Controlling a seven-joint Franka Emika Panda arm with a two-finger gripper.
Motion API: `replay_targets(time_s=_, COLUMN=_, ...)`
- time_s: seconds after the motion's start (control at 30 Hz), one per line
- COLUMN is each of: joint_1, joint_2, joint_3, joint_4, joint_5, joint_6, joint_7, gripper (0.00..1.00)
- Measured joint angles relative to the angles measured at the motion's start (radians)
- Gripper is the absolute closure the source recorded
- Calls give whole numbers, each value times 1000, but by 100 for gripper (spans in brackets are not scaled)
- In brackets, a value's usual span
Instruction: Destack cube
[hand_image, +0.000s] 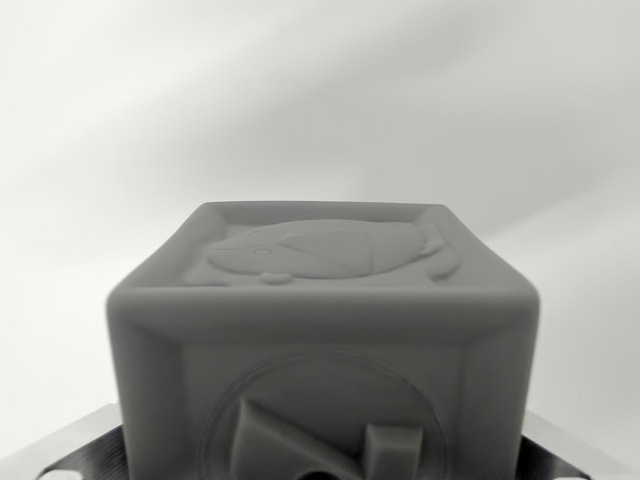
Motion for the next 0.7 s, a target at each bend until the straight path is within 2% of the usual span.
replay_targets(time_s=0.17, joint_1=9, joint_2=16, joint_3=0, joint_4=12, joint_5=0, joint_6=4, joint_7=19, gripper=100)
replay_targets(time_s=0.7, joint_1=9, joint_2=129, joint_3=0, joint_4=34, joint_5=1, joint_6=90, joint_7=20, gripper=100)
